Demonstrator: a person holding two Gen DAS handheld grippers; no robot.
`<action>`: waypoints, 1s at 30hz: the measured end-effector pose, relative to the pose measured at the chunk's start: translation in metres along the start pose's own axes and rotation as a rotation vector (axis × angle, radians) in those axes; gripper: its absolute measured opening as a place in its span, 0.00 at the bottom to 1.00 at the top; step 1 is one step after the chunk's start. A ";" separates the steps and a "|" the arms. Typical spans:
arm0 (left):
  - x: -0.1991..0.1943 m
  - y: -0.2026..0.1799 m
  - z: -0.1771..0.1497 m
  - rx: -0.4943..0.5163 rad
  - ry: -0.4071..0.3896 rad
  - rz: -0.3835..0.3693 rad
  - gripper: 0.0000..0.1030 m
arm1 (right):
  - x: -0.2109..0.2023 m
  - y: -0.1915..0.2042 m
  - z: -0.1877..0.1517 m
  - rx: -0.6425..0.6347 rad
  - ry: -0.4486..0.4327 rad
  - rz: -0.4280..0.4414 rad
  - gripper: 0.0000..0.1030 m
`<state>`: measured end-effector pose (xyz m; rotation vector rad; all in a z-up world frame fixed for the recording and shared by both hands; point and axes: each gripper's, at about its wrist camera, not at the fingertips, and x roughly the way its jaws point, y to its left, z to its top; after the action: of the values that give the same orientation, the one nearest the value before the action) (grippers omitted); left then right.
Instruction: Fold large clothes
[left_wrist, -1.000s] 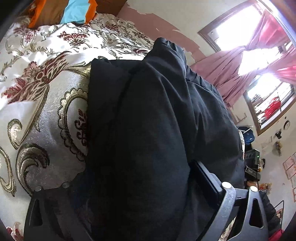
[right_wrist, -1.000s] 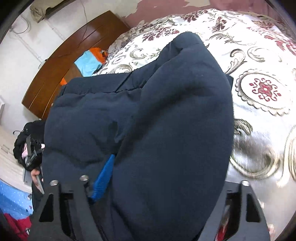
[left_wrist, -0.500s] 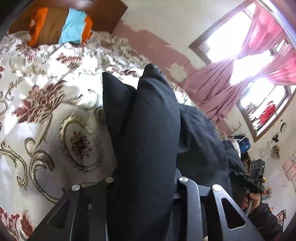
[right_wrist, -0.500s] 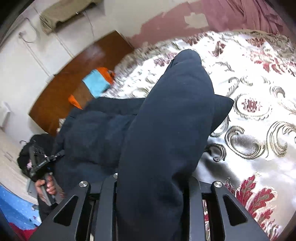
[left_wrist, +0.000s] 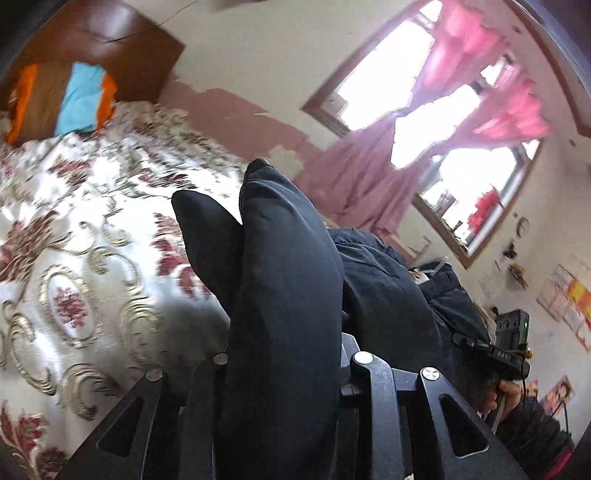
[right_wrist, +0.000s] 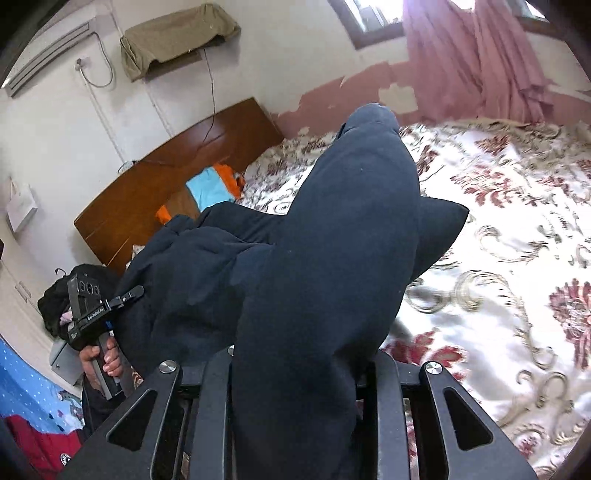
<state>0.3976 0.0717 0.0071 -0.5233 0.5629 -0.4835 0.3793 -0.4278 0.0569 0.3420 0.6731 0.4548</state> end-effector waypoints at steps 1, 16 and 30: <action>0.003 -0.007 -0.002 0.022 0.002 -0.007 0.26 | -0.006 -0.006 -0.001 0.010 -0.011 -0.010 0.22; 0.058 0.001 -0.033 0.017 0.158 0.059 0.30 | 0.024 -0.080 -0.061 0.226 0.014 -0.142 0.42; 0.036 -0.009 -0.029 0.018 0.082 0.278 0.88 | 0.026 -0.059 -0.074 0.088 0.017 -0.462 0.93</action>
<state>0.4044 0.0352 -0.0220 -0.4011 0.6977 -0.2465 0.3653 -0.4534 -0.0370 0.2542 0.7647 -0.0118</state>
